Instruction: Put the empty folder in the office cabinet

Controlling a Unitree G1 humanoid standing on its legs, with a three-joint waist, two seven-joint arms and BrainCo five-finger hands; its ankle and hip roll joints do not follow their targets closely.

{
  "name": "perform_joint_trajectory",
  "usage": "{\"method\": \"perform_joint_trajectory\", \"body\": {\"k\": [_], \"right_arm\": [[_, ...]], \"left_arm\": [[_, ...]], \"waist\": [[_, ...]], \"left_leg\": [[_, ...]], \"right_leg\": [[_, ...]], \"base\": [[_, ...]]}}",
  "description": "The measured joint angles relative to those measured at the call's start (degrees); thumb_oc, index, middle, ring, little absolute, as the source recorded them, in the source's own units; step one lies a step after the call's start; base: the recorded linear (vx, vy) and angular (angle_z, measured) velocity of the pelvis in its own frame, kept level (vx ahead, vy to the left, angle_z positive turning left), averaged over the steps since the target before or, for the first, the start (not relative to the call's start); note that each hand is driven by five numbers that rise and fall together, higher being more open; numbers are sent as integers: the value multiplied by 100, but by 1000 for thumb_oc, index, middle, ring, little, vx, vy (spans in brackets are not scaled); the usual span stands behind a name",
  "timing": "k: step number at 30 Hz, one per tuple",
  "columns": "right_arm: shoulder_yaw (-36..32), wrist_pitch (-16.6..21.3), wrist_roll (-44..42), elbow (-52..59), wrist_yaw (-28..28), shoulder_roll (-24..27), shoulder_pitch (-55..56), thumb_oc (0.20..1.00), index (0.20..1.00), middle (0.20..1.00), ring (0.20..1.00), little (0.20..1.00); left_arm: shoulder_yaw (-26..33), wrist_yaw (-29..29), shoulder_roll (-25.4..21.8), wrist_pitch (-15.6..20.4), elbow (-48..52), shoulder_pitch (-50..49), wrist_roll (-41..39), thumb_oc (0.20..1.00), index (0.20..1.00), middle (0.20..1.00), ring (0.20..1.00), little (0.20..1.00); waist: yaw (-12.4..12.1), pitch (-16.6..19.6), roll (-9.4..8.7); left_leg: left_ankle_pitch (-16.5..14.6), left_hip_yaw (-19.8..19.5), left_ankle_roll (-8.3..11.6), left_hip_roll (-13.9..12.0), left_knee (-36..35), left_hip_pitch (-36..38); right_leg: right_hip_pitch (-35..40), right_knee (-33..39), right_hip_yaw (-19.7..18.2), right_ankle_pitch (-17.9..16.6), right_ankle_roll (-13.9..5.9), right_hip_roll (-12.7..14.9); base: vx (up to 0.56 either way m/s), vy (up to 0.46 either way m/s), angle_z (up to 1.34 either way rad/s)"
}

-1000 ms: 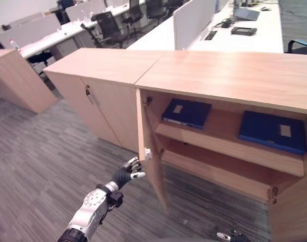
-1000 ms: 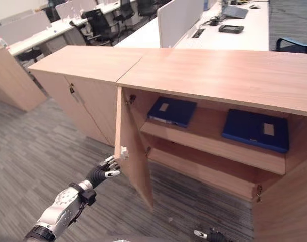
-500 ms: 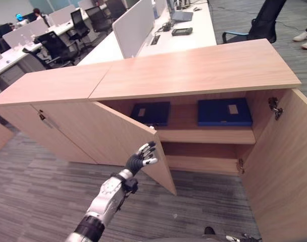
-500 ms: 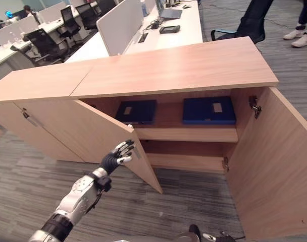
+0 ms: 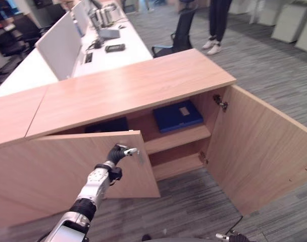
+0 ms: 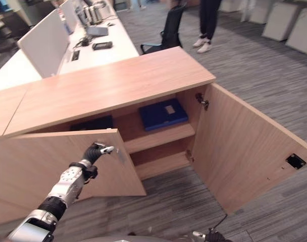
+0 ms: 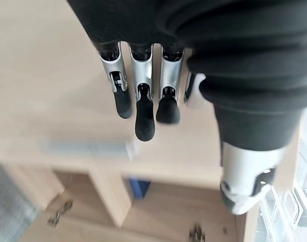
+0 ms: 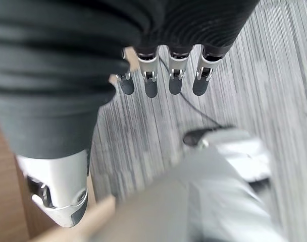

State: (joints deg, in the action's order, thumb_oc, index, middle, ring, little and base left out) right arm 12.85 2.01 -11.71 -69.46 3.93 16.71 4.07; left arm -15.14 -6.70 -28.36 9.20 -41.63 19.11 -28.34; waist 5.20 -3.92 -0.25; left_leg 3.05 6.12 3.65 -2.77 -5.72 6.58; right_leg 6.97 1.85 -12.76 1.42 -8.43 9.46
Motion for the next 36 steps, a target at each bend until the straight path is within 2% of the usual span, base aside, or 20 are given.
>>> {"method": "perform_joint_trajectory", "body": {"k": [2,4,7,10,14,23,25,27,29,30,32,34,35,36], "right_arm": [[4,16,-1,58,63,-146,14,1000,1000,1000,1000,1000],[2,20,-3,59,84,-228,41,1000,1000,1000,1000,1000],[-17,30,-3,69,99,-226,29,1000,1000,1000,1000,1000],[-24,36,-12,82,114,-224,37,1000,1000,1000,1000,1000],[-209,38,-65,81,114,-186,200,1000,1000,1000,1000,1000],[-182,38,-65,89,116,-210,180,1000,1000,1000,1000,1000],[-185,36,-66,114,112,-247,209,1000,1000,1000,1000,1000],[-194,35,-67,155,109,-267,219,1000,1000,1000,1000,1000],[-206,34,-69,187,98,-288,145,1000,1000,1000,1000,1000],[-232,20,-70,205,70,-311,169,1000,1000,1000,1000,1000],[-281,16,-69,175,63,-337,182,1000,1000,1000,1000,1000],[-426,24,-69,196,48,-344,102,1000,1000,1000,1000,1000],[-428,26,-66,195,18,-298,-8,1000,1000,1000,1000,1000],[-434,23,-66,192,-16,-285,-43,1000,1000,1000,1000,1000]], "left_arm": [[14,5,-429,1,-192,236,-2,1000,1000,1000,1000,1000],[69,67,-614,1,-464,493,-4,1000,1000,1000,1000,1000],[62,34,-674,5,-529,541,-4,1000,1000,1000,1000,1000],[142,75,-785,6,-556,563,-5,1000,1000,1000,1000,1000],[228,82,-900,26,-550,646,-14,1000,1000,1000,1000,1000],[241,109,-882,74,-481,624,-12,1000,1000,1000,1000,1000],[290,244,-624,115,70,439,-12,1000,1000,1000,1000,1000],[371,340,-262,210,757,99,2,1000,1000,1000,1000,1000],[337,350,-16,222,928,-41,15,1000,1000,1000,1000,1000],[396,364,525,271,1710,-582,4,1000,1000,1000,1000,1000],[-43,226,781,272,1936,-867,11,1000,1000,1000,1000,1000],[-208,110,852,218,2139,-1220,12,1000,1000,1000,1000,1000],[-314,39,828,194,2174,-1351,12,1000,1000,1000,1000,1000],[-283,-24,821,183,2190,-1420,10,1000,1000,1000,1000,1000]], "waist": [[36,38,-276],[63,138,-441],[40,145,-463],[55,165,-489],[49,189,-407],[23,311,-620],[-81,329,-650],[-129,277,-592],[-140,232,-544],[-198,177,-430],[-303,150,-379],[-333,122,-303],[-408,83,-150],[-453,84,-128]], "left_leg": [[3,232,-47,71,58,-4],[-40,388,-108,105,56,-16],[-122,561,-159,140,-5,-42],[-166,618,-136,195,-5,-102],[-86,604,-38,65,-4,-228],[-77,606,-46,42,-4,-227],[-75,599,-50,47,-5,-228],[-64,570,-69,46,-5,-218],[-51,524,-81,47,-4,-229],[-38,397,-91,46,-5,-274],[-12,312,-93,34,-4,-234],[-2,341,-77,24,-2,-232],[17,402,-72,-48,6,-235],[-28,451,-17,-76,-2,-236]], "right_leg": [[-123,39,14,-95,-119,91],[-211,87,41,-249,-220,111],[-353,78,130,-340,-291,149],[-411,177,220,-321,-272,210],[-543,176,247,-373,-194,77],[-543,133,280,-414,-167,61],[-578,61,322,-413,-168,67],[-608,-38,455,-411,-170,73],[-604,-72,606,-400,-179,90],[-597,-189,920,-324,-227,98],[-635,-297,1017,-218,-180,122],[-649,-241,1553,-216,-178,293],[-682,-224,1929,-271,-212,401],[-721,-183,2177,-405,-295,510]], "base": [[56,135,-60],[42,130,-41],[25,74,-32],[38,97,-15],[27,66,1],[-3,11,0],[-54,42,2],[-27,17,6],[-51,5,20],[-50,-46,38],[-21,-77,33],[-26,-218,-1],[-18,-292,-31],[3,-167,-28]]}}
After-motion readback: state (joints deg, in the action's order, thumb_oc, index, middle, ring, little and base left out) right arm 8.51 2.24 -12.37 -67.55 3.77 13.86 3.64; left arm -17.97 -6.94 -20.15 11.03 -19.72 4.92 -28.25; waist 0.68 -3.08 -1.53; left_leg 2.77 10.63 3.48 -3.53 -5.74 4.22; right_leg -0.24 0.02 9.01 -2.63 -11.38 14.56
